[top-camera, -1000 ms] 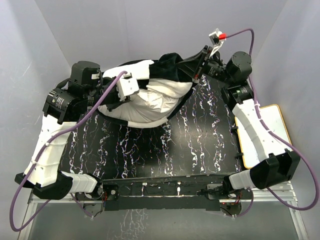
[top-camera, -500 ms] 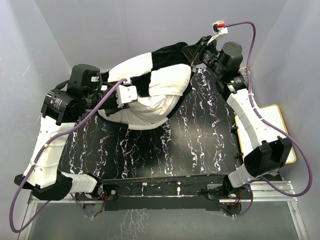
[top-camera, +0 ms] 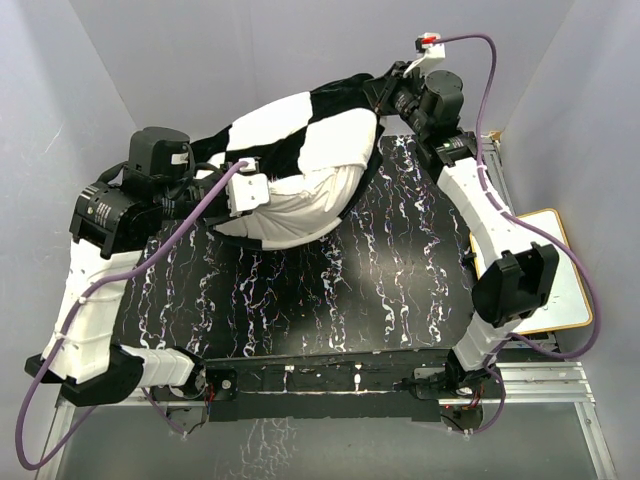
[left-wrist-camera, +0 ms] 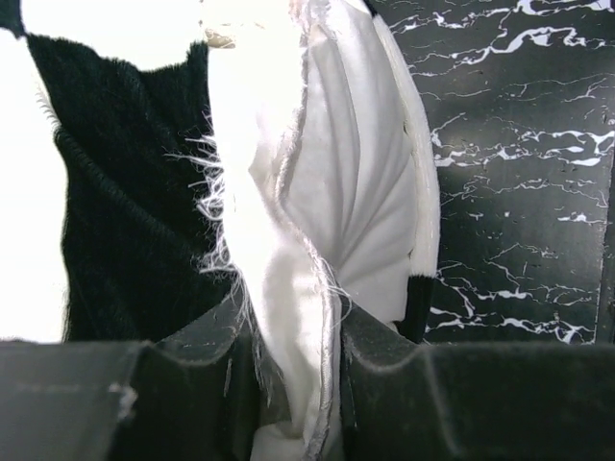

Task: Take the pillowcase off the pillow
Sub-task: Remove the pillow from the pillowcase.

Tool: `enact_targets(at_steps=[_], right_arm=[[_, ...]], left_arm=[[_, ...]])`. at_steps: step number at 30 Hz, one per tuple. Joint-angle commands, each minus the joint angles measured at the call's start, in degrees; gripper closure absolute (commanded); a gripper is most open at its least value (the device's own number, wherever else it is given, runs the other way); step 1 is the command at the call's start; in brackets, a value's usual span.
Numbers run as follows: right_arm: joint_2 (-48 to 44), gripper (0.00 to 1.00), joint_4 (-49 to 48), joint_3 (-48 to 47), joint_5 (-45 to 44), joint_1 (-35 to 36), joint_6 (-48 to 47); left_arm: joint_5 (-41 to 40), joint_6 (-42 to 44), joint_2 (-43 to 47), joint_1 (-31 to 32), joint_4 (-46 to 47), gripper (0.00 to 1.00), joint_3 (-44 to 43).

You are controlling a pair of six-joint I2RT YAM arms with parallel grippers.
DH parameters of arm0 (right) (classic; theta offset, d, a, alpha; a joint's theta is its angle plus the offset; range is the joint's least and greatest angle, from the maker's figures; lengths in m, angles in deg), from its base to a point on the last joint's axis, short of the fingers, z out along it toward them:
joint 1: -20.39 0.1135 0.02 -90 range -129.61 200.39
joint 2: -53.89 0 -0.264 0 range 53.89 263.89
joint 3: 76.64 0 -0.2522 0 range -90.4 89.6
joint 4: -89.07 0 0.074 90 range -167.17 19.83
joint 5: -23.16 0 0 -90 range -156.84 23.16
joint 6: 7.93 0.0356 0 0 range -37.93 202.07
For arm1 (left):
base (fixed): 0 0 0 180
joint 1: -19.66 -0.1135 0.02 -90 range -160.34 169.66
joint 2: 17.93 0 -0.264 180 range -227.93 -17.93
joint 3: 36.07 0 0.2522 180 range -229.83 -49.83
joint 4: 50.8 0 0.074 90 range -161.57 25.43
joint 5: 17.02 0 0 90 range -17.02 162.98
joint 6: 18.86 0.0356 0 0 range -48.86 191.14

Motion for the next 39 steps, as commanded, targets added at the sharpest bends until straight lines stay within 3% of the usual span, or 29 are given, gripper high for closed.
enact_targets(at_steps=[1,5,7,9,11,19,23,26,29,35,39], right_arm=[[7.1,0.92,0.4,-1.4,-23.5,-6.4,-5.1],[10.7,0.92,4.1,-1.8,-25.2,-7.9,-3.6],[9.7,0.9,5.2,-1.2,-17.5,-7.4,-4.1],[5.0,0.7,1.2,3.1,-12.7,-6.1,-4.6],[-2.2,0.59,-5.0,9.0,-9.0,-5.7,-3.4],[-14.9,0.47,-3.4,14.6,-0.4,-3.5,-7.9],[-23.9,0.3,-15.6,25.8,18.1,-1.5,-8.9],[-26.7,0.22,-15.0,26.4,25.3,4.7,-14.7],[-25.3,0.21,-7.3,22.6,22.9,11.9,-22.7],[-22.1,0.22,1.0,18.3,19.5,15.0,-30.0],[-19.9,0.25,2.9,16.0,10.8,15.2,-31.2]], left_arm=[[-0.6,-1.2,7.9,-0.1,-13.2,1.0,-1.3],[-0.9,-1.2,8.2,-0.1,-13.2,1.0,-1.2],[-1.7,-0.7,7.6,-0.1,-12.9,1.0,-1.5],[-3.7,-1.0,7.2,-0.1,-10.1,1.0,0.2],[-5.9,-1.4,8.0,-0.1,-4.3,1.0,3.5],[-9.3,-3.5,6.5,-0.1,14.9,1.0,4.9],[-10.7,-1.7,5.3,-0.1,17.5,1.0,3.9],[-10.4,-1.6,4.1,-0.1,16.2,1.0,2.5],[-9.0,-1.4,4.1,-0.1,15.7,1.0,2.5],[-9.0,-1.7,4.0,-0.1,14.2,1.0,1.5],[-8.3,-0.8,4.1,0.0,12.8,1.0,0.7]])
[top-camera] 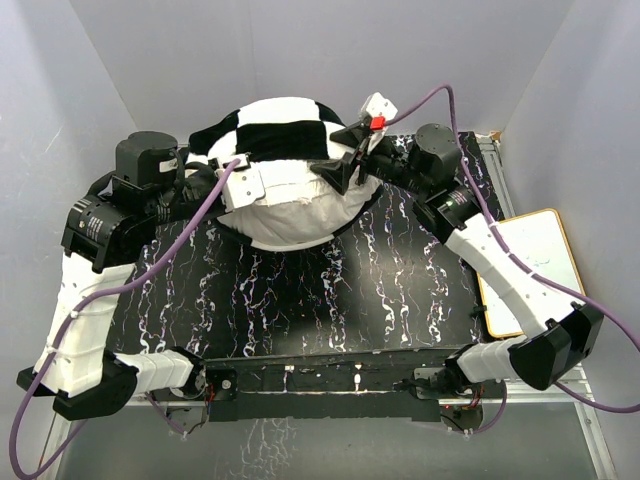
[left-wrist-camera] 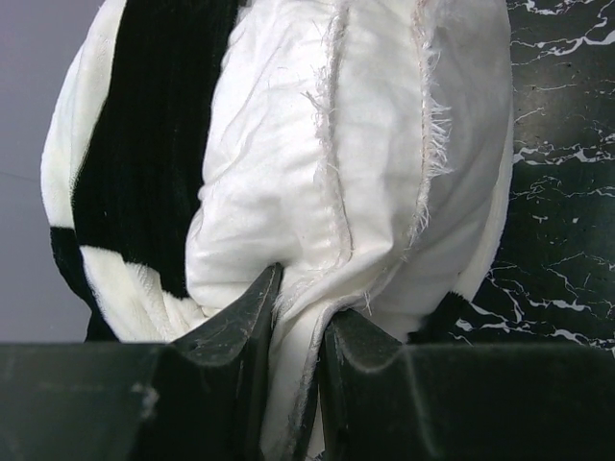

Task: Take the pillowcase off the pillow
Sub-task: Remove the pillow from the pillowcase.

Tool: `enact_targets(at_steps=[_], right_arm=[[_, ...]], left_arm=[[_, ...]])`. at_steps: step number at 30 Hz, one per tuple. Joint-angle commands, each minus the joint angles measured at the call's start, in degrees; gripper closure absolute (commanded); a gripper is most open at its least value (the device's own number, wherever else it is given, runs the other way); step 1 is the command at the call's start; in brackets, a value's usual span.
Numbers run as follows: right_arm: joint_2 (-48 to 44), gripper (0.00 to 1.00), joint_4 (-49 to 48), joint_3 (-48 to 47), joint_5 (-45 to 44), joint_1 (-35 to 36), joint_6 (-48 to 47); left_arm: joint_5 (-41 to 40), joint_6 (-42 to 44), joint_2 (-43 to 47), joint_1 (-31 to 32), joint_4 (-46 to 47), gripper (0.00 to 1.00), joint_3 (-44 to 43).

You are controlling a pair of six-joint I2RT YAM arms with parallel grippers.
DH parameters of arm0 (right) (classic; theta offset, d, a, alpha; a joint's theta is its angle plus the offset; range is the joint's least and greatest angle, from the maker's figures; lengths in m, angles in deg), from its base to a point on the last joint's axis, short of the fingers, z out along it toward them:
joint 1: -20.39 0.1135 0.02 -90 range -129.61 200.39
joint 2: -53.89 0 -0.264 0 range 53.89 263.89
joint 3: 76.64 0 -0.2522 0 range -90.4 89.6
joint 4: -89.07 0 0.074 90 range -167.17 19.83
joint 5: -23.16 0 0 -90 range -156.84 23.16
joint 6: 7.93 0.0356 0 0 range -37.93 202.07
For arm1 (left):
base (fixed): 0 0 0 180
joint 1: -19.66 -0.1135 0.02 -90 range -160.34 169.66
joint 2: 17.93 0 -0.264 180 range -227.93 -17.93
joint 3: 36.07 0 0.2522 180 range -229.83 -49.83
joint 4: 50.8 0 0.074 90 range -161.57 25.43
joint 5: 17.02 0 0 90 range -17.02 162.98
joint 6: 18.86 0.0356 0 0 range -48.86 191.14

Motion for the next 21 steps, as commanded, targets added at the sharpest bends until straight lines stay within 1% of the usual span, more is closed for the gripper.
enact_targets(at_steps=[1,4,5,8,13,15,19,21], right_arm=[[1.7,0.27,3.0,-5.1,-10.6,0.2,-4.4],[4.0,0.33,2.9,-7.8,-17.0,0.1,-3.3],[4.8,0.34,2.8,-8.6,-17.9,-0.1,-3.1],[6.2,0.34,2.3,-10.1,-17.1,-2.0,-1.2],[8.5,0.38,3.9,-12.0,-19.9,-4.3,-1.0],[8.6,0.39,3.5,-11.7,-17.3,-7.3,1.6],[7.6,0.39,0.2,-9.1,-7.5,-15.9,8.8],[7.6,0.39,-0.6,-8.1,-5.0,-18.5,10.6]], left_arm=[[0.8,1.6,0.0,-0.2,3.2,1.0,-3.8],[1.6,2.3,-0.2,-0.2,0.7,1.0,-4.8],[1.8,3.1,0.0,-0.1,-0.2,1.0,-4.6],[1.5,4.9,0.7,-0.1,-2.5,1.0,-3.6],[0.2,6.7,2.6,-0.2,-3.3,1.0,-1.7],[-0.5,7.6,2.8,-0.2,-4.4,1.0,-1.8],[-2.3,9.3,4.1,-0.2,-5.4,1.0,-0.5],[-3.2,9.9,4.9,-0.2,-5.1,1.0,0.3]])
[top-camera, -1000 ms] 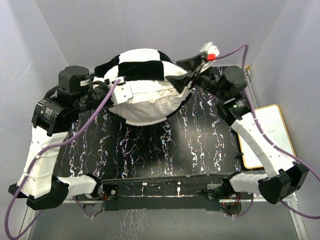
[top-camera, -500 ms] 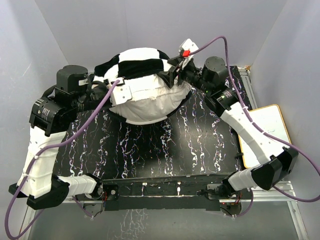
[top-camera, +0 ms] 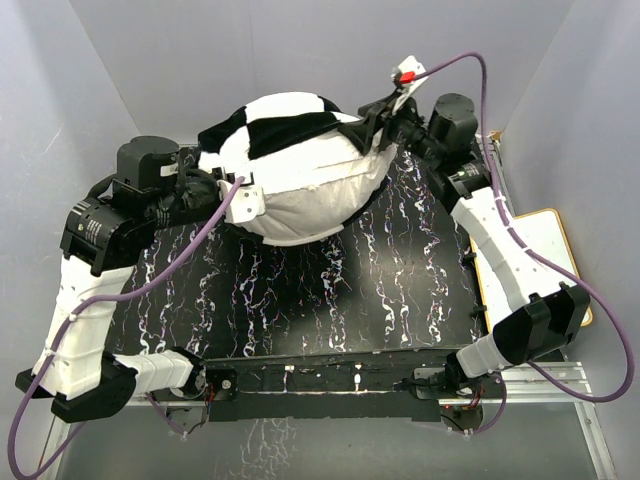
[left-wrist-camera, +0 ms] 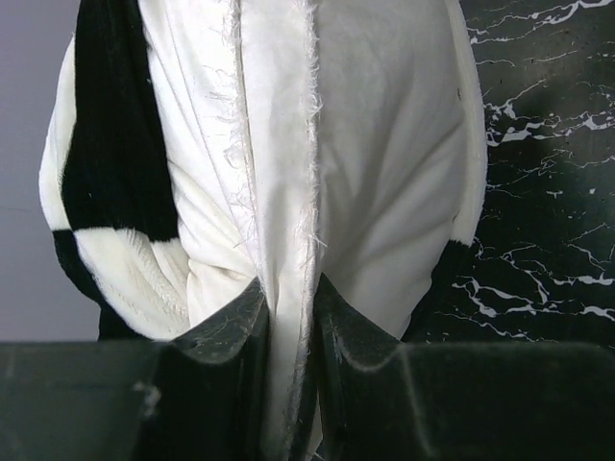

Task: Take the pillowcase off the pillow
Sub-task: Remove the pillow from the pillowcase.

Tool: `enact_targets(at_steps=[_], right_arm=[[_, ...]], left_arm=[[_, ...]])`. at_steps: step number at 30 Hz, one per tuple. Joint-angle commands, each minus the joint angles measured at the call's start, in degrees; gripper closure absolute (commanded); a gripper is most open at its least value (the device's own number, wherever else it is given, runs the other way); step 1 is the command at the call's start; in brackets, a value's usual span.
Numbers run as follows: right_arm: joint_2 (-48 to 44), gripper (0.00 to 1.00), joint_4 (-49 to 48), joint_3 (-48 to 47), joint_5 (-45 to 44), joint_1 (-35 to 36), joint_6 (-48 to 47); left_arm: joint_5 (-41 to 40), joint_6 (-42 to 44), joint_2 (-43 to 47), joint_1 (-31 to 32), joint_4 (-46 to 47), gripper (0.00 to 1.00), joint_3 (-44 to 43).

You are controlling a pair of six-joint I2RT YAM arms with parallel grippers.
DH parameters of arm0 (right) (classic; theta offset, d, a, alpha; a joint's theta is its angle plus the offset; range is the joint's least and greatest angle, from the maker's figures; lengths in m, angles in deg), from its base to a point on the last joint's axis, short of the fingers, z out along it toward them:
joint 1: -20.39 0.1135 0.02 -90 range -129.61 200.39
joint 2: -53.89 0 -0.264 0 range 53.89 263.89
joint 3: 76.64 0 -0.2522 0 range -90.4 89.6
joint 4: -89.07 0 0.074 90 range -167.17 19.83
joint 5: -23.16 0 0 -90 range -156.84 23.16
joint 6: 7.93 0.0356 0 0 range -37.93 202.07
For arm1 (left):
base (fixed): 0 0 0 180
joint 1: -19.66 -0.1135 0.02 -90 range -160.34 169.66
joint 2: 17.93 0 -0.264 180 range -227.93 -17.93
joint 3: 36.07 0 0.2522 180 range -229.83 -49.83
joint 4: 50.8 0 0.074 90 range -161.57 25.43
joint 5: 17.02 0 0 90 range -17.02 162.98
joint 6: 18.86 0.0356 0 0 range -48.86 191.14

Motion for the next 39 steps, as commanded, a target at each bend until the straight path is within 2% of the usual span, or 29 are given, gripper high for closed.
enact_targets(at_steps=[1,11,16,19,23,26,28,33,34,36,39], right_arm=[[-0.3,0.4,-3.4,1.6,-1.9,-9.4,4.4],[3.8,0.44,-3.0,5.8,-6.3,-11.1,4.9],[9.5,0.5,-3.9,6.3,-10.0,-14.3,8.2],[10.8,0.49,-5.7,8.4,-10.4,-14.6,10.4],[9.9,0.43,-10.7,14.6,-10.5,-14.7,13.2],[7.8,0.39,-13.7,19.2,-10.4,-15.6,15.7],[5.4,0.38,-18.7,24.1,-6.7,-16.9,19.9],[0.0,0.38,-42.3,36.0,5.1,-20.5,32.4],[-0.2,0.38,-44.4,36.6,6.9,-22.4,34.0],[0.1,0.38,-43.4,35.8,8.7,-23.3,34.1],[1.1,0.39,-34.9,32.9,4.9,-23.3,29.7]], left_arm=[[-4.9,3.0,4.5,-0.5,-2.1,1.0,0.6],[-7.3,4.2,3.3,-0.5,-2.1,1.0,-4.3],[-11.1,5.2,3.1,-0.5,-2.0,1.0,-7.9],[-14.3,5.9,3.7,-0.5,-0.7,1.0,-7.9],[-19.9,7.5,5.8,-0.5,6.7,1.0,-3.3],[-26.2,8.7,7.0,-0.5,17.3,1.0,2.1],[-27.4,8.0,7.0,-0.5,23.2,1.0,3.7],[-27.5,0.3,1.6,-0.5,28.7,1.0,-3.4],[-27.7,-0.6,0.6,-0.5,29.7,1.0,-5.0],[-27.5,-1.9,-0.5,-0.5,32.4,1.0,-7.0],[-27.8,-2.6,-1.4,-0.5,36.1,1.0,-8.6]])
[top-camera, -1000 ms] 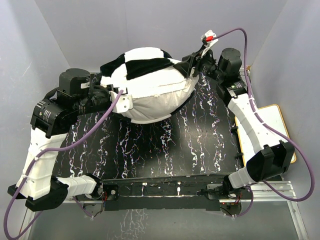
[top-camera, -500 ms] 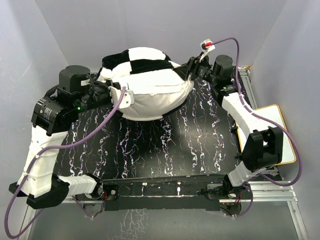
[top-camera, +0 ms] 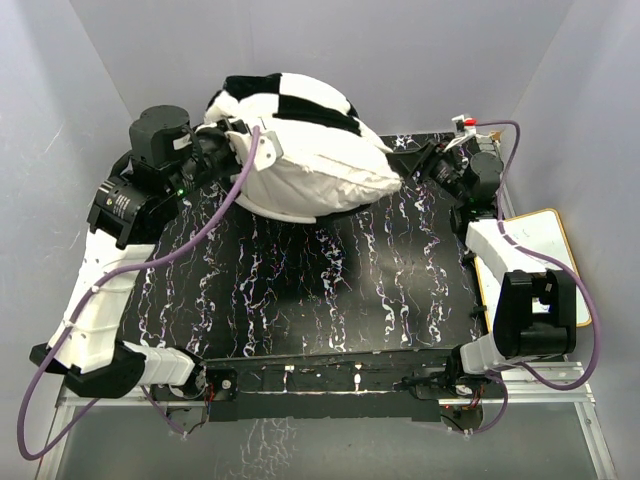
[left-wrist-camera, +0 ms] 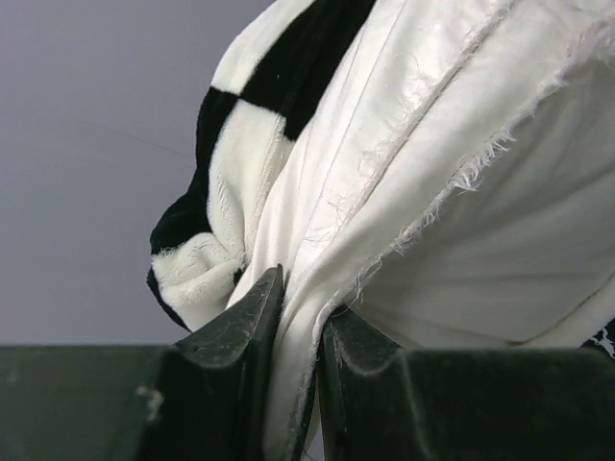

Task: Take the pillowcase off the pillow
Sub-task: Remove the pillow from the pillowcase.

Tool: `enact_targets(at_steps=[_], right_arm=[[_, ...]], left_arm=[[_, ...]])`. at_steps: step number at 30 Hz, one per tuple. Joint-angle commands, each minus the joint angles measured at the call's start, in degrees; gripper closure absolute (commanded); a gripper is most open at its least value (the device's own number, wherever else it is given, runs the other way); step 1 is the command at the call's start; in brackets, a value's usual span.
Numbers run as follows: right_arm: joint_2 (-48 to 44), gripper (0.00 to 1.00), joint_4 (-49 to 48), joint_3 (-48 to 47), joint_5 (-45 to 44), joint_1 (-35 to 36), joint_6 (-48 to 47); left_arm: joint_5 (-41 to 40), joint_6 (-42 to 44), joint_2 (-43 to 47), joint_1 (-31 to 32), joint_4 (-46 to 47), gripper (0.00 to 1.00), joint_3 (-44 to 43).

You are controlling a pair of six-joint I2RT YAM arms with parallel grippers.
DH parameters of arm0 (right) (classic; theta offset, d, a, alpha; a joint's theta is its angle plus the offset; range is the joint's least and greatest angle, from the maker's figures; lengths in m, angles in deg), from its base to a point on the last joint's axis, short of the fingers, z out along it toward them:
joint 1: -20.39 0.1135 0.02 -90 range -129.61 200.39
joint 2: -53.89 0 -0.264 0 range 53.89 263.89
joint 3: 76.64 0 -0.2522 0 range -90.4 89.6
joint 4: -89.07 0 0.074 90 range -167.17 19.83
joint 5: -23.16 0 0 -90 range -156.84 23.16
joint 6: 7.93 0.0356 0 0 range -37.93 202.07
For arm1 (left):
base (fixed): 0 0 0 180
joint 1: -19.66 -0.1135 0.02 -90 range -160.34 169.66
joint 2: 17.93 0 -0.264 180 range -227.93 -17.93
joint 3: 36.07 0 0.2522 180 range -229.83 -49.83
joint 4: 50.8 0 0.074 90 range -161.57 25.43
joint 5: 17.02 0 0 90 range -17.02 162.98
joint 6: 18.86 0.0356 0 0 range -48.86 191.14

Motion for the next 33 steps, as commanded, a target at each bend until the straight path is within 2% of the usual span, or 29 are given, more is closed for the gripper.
enact_targets(at_steps=[1,6,12,15,19,22,24,27,33], right_arm=[[1.8,0.39,6.2,-2.8,-9.5,-3.7,-2.8],[1.9,0.32,15.2,-5.4,-13.5,1.8,-12.8],[-6.8,0.22,2.2,-3.8,-9.5,2.1,-10.2],[-9.8,0.18,-3.9,-5.9,-6.0,1.7,-9.1],[-6.7,0.15,-8.3,-14.4,2.1,1.5,-4.6],[-1.5,0.08,-13.6,-21.7,9.2,2.9,1.1],[1.1,0.02,-11.6,-26.8,10.8,5.3,-1.5],[3.8,0.02,-4.3,-33.4,10.7,7.7,-8.1],[8.9,0.02,1.5,-37.9,7.5,7.6,-11.6]], left_arm=[[-12.8,-1.7,3.3,-1.8,18.8,1.0,-8.6],[-13.1,-5.6,0.2,-1.7,23.0,1.0,-13.2],[-11.9,-13.6,-6.1,-1.8,21.6,1.0,-22.0],[-10.1,-14.7,-6.1,-1.8,19.9,1.0,-20.8],[-6.0,-15.9,-4.1,-1.8,16.2,1.0,-16.7],[-2.6,-17.5,-1.6,-1.8,10.9,1.0,-16.2],[-0.9,-17.9,-0.5,-1.8,8.5,1.0,-15.8],[-0.8,-17.6,0.8,-1.8,6.3,1.0,-15.6],[-2.4,-15.0,3.3,-1.8,3.5,1.0,-15.3]])
